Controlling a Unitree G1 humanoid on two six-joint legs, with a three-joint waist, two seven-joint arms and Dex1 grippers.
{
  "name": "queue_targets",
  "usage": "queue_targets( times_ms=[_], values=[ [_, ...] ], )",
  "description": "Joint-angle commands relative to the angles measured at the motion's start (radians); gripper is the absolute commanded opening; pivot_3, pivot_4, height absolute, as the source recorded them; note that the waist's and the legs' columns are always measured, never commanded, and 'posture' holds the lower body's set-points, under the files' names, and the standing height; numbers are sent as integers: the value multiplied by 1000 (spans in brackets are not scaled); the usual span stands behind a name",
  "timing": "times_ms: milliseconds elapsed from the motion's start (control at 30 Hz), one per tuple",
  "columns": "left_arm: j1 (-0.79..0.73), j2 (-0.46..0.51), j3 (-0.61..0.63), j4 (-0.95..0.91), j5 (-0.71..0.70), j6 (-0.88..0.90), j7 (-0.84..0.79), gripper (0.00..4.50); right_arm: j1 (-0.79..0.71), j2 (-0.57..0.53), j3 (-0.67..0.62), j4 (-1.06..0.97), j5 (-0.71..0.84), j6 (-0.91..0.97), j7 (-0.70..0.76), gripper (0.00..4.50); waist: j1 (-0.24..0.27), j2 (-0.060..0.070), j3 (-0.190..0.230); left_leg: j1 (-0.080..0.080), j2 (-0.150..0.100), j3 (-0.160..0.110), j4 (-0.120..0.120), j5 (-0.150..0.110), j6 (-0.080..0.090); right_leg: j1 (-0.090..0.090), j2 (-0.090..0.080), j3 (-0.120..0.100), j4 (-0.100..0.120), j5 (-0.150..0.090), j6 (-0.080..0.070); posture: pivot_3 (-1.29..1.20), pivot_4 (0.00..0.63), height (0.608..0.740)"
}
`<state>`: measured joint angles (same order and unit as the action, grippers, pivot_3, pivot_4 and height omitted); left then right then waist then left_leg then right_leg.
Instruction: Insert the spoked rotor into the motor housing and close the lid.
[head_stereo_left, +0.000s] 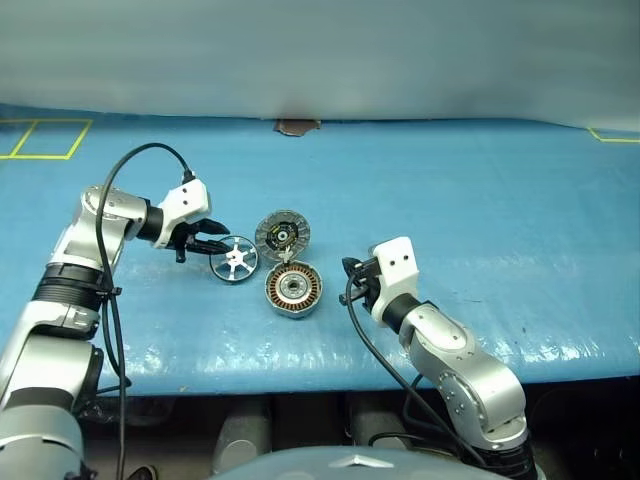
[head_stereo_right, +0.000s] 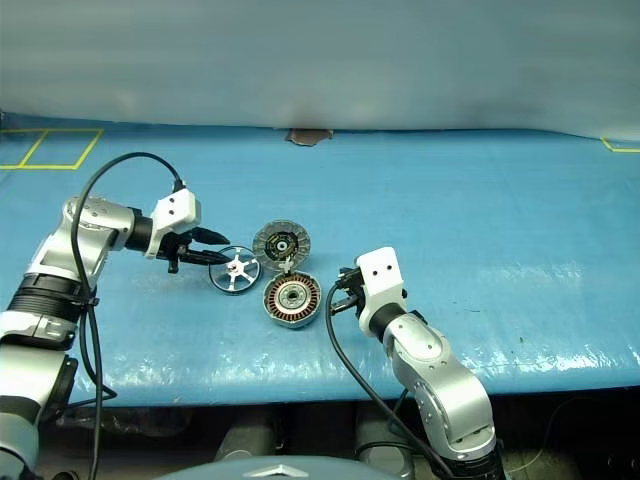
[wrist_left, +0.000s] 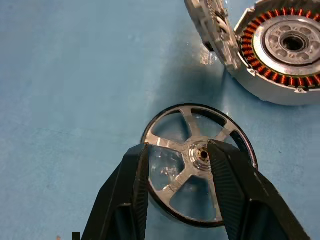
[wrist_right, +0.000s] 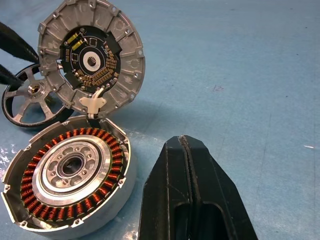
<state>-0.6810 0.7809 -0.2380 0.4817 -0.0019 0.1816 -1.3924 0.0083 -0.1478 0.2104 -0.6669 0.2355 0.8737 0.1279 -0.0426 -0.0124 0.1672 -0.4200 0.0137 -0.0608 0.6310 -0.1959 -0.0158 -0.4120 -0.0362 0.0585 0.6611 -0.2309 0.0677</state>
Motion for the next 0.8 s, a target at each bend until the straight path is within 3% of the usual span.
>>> queue_targets(
  times_ms=[33, 133, 300, 800],
  values=[
    [-1, 20, 3, -49, 6, -26, -10, 2148, 2, 7, 7, -26, -4, -29, -3, 0, 1, 0, 0, 0, 0, 0, 0, 0, 0, 0, 0, 0, 0, 0, 0, 0, 150, 740],
    [-12, 28, -6, -27, 31, -65, 8, 2776, 4, 7, 6, -27, -4, -28, -5, 0, 2, 0, 0, 0, 0, 0, 0, 0, 0, 0, 0, 0, 0, 0, 0, 0, 150, 740],
    [-15, 20, -13, -8, 71, -101, 49, 4438, 8, 6, 4, -32, -4, -26, -6, 0, 3, 0, 0, 0, 0, 0, 0, 0, 0, 0, 0, 0, 0, 0, 0, 0, 150, 740],
    [15, 11, -15, 37, 111, -120, 107, 4475, 5, 5, 1, -31, -4, -24, -5, 0, 3, 0, 0, 0, 0, 0, 0, 0, 0, 0, 0, 0, 0, 0, 0, 0, 150, 740]
  ],
)
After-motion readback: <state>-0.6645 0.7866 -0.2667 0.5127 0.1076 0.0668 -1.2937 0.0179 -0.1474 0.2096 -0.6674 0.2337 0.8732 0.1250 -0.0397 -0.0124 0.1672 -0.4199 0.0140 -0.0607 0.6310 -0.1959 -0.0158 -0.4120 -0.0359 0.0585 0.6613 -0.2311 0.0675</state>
